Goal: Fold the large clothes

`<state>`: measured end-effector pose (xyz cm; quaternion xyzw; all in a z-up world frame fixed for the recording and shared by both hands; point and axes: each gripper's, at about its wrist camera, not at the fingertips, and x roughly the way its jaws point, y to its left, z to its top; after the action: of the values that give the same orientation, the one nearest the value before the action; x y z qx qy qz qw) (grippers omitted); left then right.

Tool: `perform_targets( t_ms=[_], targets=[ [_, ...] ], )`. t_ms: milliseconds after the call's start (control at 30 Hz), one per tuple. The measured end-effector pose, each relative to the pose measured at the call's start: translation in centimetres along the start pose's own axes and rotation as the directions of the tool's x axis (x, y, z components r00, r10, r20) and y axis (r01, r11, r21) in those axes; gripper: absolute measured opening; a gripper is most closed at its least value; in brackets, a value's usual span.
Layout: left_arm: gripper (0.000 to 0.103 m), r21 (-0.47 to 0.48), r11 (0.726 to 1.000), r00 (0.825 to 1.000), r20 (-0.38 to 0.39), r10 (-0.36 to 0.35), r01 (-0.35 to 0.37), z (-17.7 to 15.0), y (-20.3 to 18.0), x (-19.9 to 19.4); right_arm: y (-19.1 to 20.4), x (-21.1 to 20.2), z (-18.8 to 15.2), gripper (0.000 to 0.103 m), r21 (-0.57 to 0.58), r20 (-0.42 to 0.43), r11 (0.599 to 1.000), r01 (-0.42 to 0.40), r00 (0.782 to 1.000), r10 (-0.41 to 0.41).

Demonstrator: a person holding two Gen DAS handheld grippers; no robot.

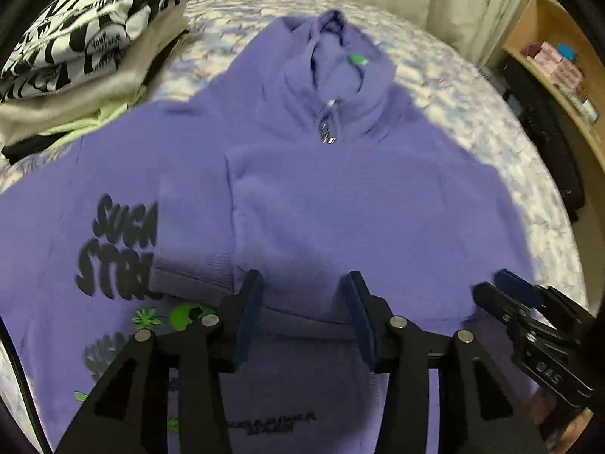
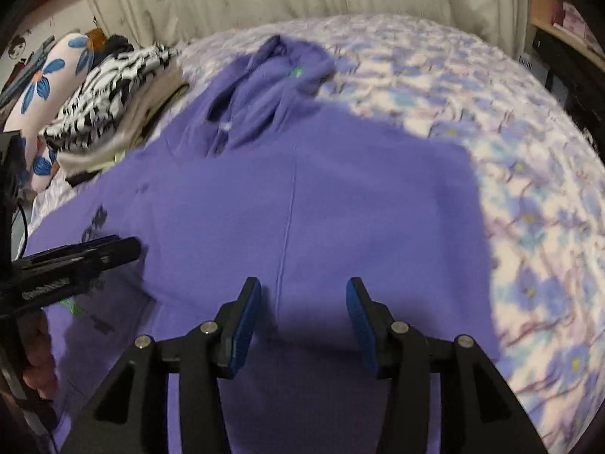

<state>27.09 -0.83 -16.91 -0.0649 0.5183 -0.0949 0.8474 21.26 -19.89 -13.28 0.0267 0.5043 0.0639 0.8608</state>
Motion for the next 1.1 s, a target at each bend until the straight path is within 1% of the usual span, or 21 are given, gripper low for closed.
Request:
perform_targets(
  t_ms=[67,100,133,167,200,233,267,300,367,433,467,533,600,633,667,700,733,767,833,967,1100],
  targets=[
    [0.044,0.027,0.999,1.0,0.011,0.02,-0.021,-0.5,-0.2,0.7,-1.0,-0.2,-0.5,0.047,0.006,0.019,1.0,-0.001,1.0,0.001],
    [0.044,0.032,0.999,1.0,0.016,0.022,-0.022,-0.6,-0.3,0.5,-1.9,-0.5,-0.8,0.049,0.023,0.028,0.999,-0.029,0.999,0.028],
    [0.044,0.031,0.999,1.0,0.015,0.025,-0.025,-0.6,-0.2,0.5,-2.6,-0.6,-0.9,0.05,0.039,0.032,0.999,-0.023,0.999,0.022],
    [0.044,0.026,0.999,1.0,0.012,0.02,-0.021,-0.6,-0.2,0.6,-3.5,-1.0,-1.2,0.049,0.049,0.042,0.995,0.09,0.995,-0.092],
    [0.043,0.016,1.0,1.0,0.007,0.011,-0.011,-0.5,-0.1,0.6,-4.5,-1.5,-1.4,0.049,0.057,0.062,0.984,0.166,0.984,-0.17],
    [0.042,-0.002,1.0,1.0,0.001,-0.003,0.003,-0.3,0.3,0.6,-5.6,-1.7,-1.6,0.047,0.074,0.071,0.987,0.144,0.986,-0.15],
    [0.042,-0.011,1.0,1.0,-0.003,-0.012,0.012,-0.2,0.5,0.6,-6.8,-1.9,-1.9,0.037,0.105,0.061,0.989,0.103,0.992,-0.11],
    [0.042,-0.017,1.0,1.0,-0.006,-0.019,0.019,-0.1,0.7,0.6,-7.9,-2.0,-2.1,0.023,0.134,0.048,0.987,0.092,0.994,-0.099],
    [0.042,-0.015,1.0,1.0,-0.007,-0.015,0.015,0.2,0.6,0.8,-8.6,-2.2,-2.3,0.012,0.15,0.045,0.984,0.092,0.994,-0.1],
    [0.042,0.002,1.0,1.0,-0.001,0.01,-0.01,0.0,0.2,0.8,-8.2,-2.4,-2.2,0.012,0.146,0.039,0.983,0.111,0.992,-0.117],
    [0.042,0.012,1.0,1.0,0.002,0.022,-0.022,-0.1,-0.1,0.7,-7.7,-2.5,-2.2,0.015,0.132,0.039,0.983,0.125,0.991,-0.131],
    [0.042,0.028,0.998,0.999,0.006,0.052,-0.052,-0.3,-0.6,0.5,-6.8,-2.5,-2.1,0.017,0.112,0.035,0.982,0.155,0.987,-0.16],
    [0.045,0.038,0.997,0.998,0.008,0.069,-0.069,-0.5,-0.9,0.1,-6.6,-2.5,-2.2,0.024,0.128,0.028,0.979,0.155,0.987,-0.16],
    [0.047,0.044,0.996,0.997,0.007,0.073,-0.073,-0.6,-1.0,-0.2,-6.6,-2.5,-2.2,0.025,0.146,0.025,0.977,0.154,0.987,-0.159],
    [0.053,0.044,0.997,0.998,0.001,0.07,-0.07,-0.8,-1.2,-0.6,-6.7,-2.7,-2.3,0.025,0.158,0.025,0.976,0.151,0.987,-0.157],
    [0.067,0.042,0.997,0.997,-0.004,0.073,-0.072,-0.9,-1.2,-1.0,-6.7,-3.0,-2.4,0.025,0.176,0.026,0.974,0.145,0.988,-0.151],
    [0.071,0.034,0.996,0.996,-0.009,0.088,-0.087,-1.2,-1.3,-1.5,-6.7,-3.3,-2.6,0.025,0.189,0.025,0.972,0.139,0.989,-0.146],
    [0.078,0.03,0.994,0.995,-0.012,0.102,-0.102,-1.4,-1.3,-2.0,-6.7,-3.5,-2.8,0.026,0.196,0.021,0.971,0.135,0.99,-0.142],
    [0.078,0.026,0.994,0.994,-0.005,0.108,-0.108,-1.9,-1.3,-2.9,-6.4,-4.1,-3.4,0.026,0.214,0.016,0.969,0.121,0.992,-0.128],
    [0.078,0.021,0.992,0.992,0.001,0.126,-0.126,-3.1,-1.5,-4.8,-6.0,-4.8,-5.0,0.027,0.264,-0.004,0.962,0.067,0.998,-0.068],
    [0.078,0.03,0.991,0.992,-0.015,0.129,-0.128,-4.6,-2.2,-6.3,-4.9,-6.4,-6.5,0.027,0.281,0.008,0.958,0.047,0.999,-0.052]
  ],
)
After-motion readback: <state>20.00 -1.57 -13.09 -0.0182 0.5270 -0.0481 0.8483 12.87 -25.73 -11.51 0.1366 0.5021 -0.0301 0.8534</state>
